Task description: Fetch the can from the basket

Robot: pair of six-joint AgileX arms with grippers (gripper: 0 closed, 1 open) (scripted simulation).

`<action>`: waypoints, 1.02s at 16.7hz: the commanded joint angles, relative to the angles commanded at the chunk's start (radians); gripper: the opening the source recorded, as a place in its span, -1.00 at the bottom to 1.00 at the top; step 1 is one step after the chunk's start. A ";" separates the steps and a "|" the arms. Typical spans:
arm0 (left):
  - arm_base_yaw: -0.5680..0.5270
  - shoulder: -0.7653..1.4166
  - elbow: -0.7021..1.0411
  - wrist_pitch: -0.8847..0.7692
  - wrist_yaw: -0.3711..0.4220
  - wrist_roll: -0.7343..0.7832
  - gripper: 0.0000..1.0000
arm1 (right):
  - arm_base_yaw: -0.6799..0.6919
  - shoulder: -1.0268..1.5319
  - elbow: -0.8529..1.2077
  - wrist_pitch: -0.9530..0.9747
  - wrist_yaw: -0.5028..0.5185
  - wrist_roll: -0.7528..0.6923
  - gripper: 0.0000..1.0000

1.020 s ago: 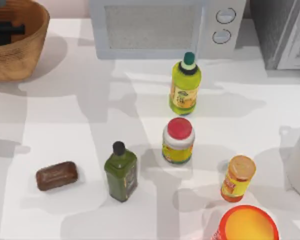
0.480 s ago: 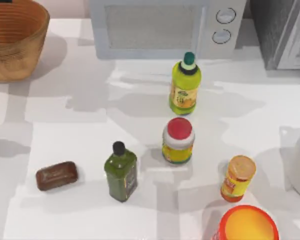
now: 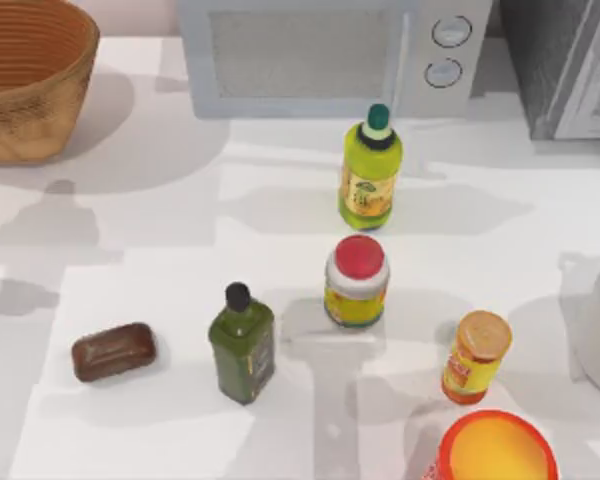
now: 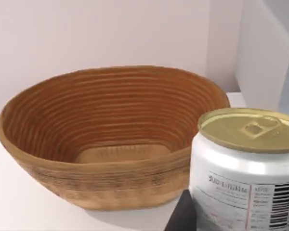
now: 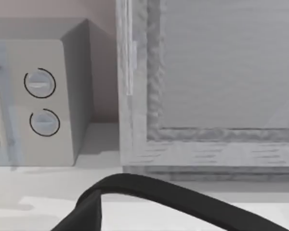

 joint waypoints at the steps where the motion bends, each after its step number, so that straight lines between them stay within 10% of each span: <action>1: -0.004 -0.121 -0.115 0.049 -0.005 -0.008 -1.00 | 0.000 0.000 0.000 0.000 0.000 0.000 1.00; 8: -0.014 -0.693 -0.685 0.280 -0.041 -0.065 -1.00 | 0.000 0.000 0.000 0.000 0.000 0.000 1.00; 17: -0.013 -0.782 -0.782 0.312 -0.050 -0.079 -1.00 | 0.000 0.000 0.000 0.000 0.000 0.000 1.00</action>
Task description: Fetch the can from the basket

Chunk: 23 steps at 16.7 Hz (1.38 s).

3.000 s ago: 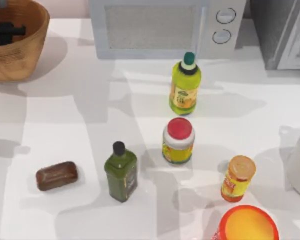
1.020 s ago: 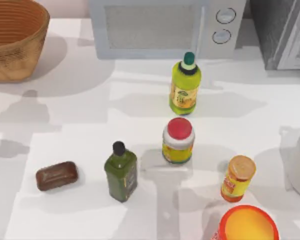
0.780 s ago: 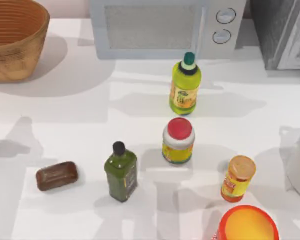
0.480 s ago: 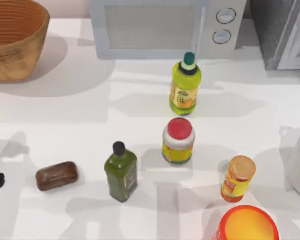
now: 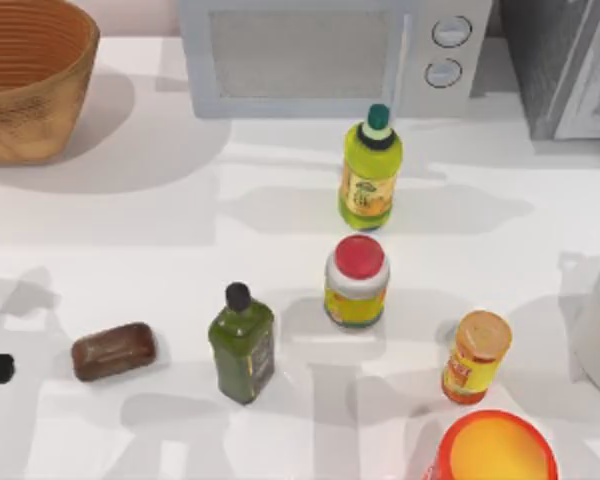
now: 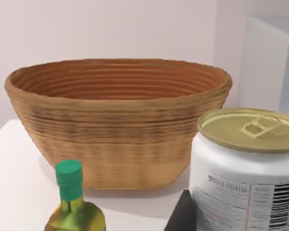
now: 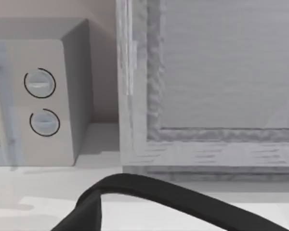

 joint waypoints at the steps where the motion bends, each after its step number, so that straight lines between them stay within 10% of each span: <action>1: 0.000 0.000 0.000 0.000 0.000 0.000 -1.00 | 0.000 0.000 0.000 0.000 0.000 0.000 1.00; 8: 0.039 0.283 0.112 0.163 0.186 -0.010 -1.00 | 0.000 0.000 0.000 0.000 0.000 0.000 1.00; 23: -0.083 1.771 0.800 1.046 1.067 0.026 -1.00 | 0.000 0.000 0.000 0.000 0.000 0.000 1.00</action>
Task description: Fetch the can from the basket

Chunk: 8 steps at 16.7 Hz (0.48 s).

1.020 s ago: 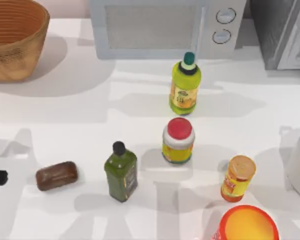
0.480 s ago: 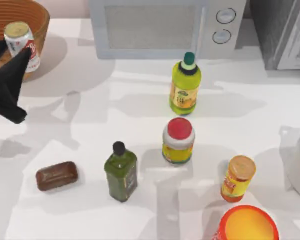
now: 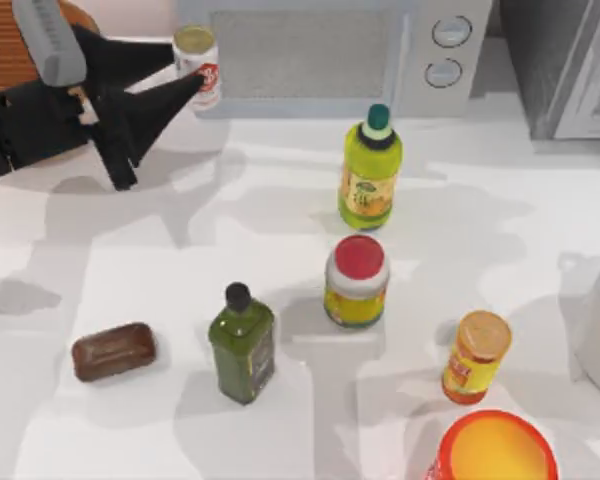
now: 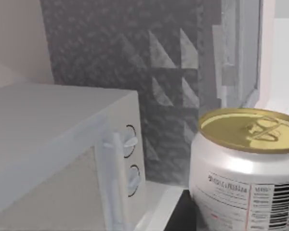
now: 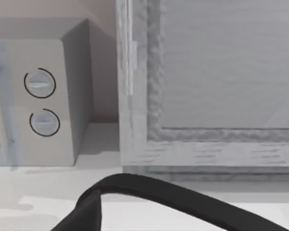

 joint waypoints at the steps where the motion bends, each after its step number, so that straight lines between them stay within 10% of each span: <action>1: -0.012 0.102 0.040 0.053 0.047 0.003 -1.00 | 0.000 0.000 0.000 0.000 0.000 0.000 1.00; 8: -0.120 0.637 0.233 0.309 0.271 0.014 -1.00 | 0.000 0.000 0.000 0.000 0.000 0.000 1.00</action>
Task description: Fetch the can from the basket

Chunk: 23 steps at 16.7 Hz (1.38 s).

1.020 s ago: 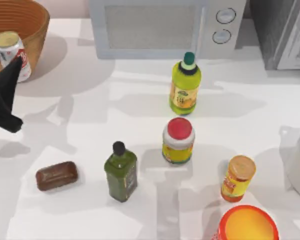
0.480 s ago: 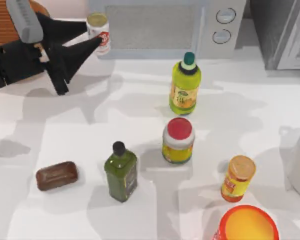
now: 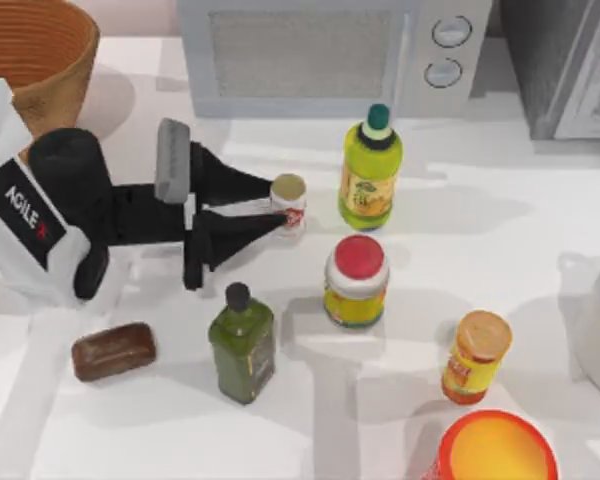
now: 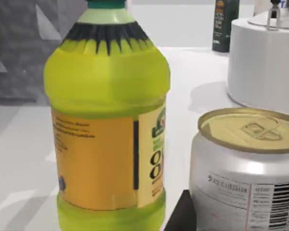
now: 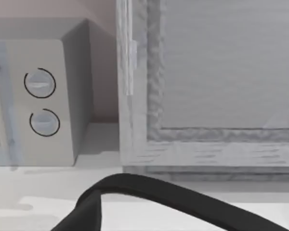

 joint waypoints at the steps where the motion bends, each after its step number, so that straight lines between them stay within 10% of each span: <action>1: -0.016 0.038 0.013 0.018 0.015 0.001 -1.00 | 0.000 0.000 0.000 0.000 0.000 0.000 1.00; 9: -0.045 0.092 0.031 0.043 0.034 0.002 -1.00 | 0.000 0.000 0.000 0.000 0.000 0.000 1.00; 23: -0.045 0.092 0.031 0.043 0.034 0.002 1.00 | 0.000 0.000 0.000 0.000 0.000 0.000 1.00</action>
